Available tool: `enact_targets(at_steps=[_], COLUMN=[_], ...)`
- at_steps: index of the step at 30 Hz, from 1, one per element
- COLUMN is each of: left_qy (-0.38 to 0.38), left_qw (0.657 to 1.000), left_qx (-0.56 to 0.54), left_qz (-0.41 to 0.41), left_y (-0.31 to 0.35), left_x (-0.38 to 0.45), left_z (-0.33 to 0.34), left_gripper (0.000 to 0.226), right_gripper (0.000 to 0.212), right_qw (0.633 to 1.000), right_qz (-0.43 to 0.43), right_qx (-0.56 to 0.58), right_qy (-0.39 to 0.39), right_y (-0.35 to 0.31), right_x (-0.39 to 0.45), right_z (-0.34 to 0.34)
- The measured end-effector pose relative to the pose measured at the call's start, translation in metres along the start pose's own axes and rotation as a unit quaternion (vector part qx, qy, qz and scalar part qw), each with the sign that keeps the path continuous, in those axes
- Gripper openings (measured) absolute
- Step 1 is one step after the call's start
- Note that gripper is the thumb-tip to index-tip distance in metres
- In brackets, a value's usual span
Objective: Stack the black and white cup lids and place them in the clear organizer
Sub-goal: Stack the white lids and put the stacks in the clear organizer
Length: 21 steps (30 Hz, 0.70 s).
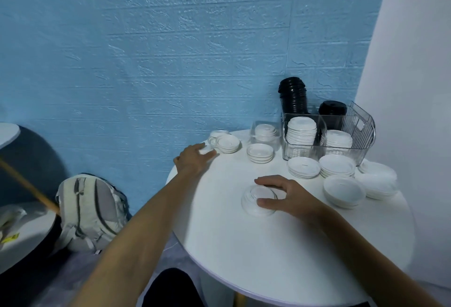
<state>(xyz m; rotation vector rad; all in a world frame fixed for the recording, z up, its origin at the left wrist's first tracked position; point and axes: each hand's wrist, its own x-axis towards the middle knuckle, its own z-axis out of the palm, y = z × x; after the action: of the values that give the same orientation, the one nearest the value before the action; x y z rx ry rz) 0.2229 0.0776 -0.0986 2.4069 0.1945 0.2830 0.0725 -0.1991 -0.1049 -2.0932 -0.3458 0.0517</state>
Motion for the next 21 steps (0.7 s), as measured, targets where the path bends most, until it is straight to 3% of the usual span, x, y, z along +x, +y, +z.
enact_targets(at_steps=[6,12,16,19,21], left_qy=[0.022,0.026,0.097,0.005,-0.069], left_qw=[0.999,0.997,0.98,0.959,0.946], left_qx=[-0.038,-0.076,-0.142,-0.223,-0.257], left_qz=[0.0,0.021,0.104,0.172,0.185], left_y=[-0.002,-0.001,0.009,0.027,0.034], left_x=[-0.008,-0.032,-0.069,-0.115,-0.135], left_z=[0.0,-0.003,-0.002,0.005,0.016], left_gripper=[0.056,0.074,0.049,0.037,0.045], right_gripper=[0.085,0.088,0.088,0.085,0.074], right_qw=[0.998,0.997,0.997,0.997,0.998], right_qz=[-0.006,0.006,0.012,0.01,0.007], right_qx=[-0.061,-0.081,-0.077,-0.08,-0.06], right_qy=[-0.001,0.018,0.025,0.023,0.016], right_y=[0.0,-0.003,-0.005,-0.008,-0.012], right_x=[-0.006,-0.007,-0.009,-0.01,-0.013], right_z=[0.002,0.006,0.008,0.008,0.007])
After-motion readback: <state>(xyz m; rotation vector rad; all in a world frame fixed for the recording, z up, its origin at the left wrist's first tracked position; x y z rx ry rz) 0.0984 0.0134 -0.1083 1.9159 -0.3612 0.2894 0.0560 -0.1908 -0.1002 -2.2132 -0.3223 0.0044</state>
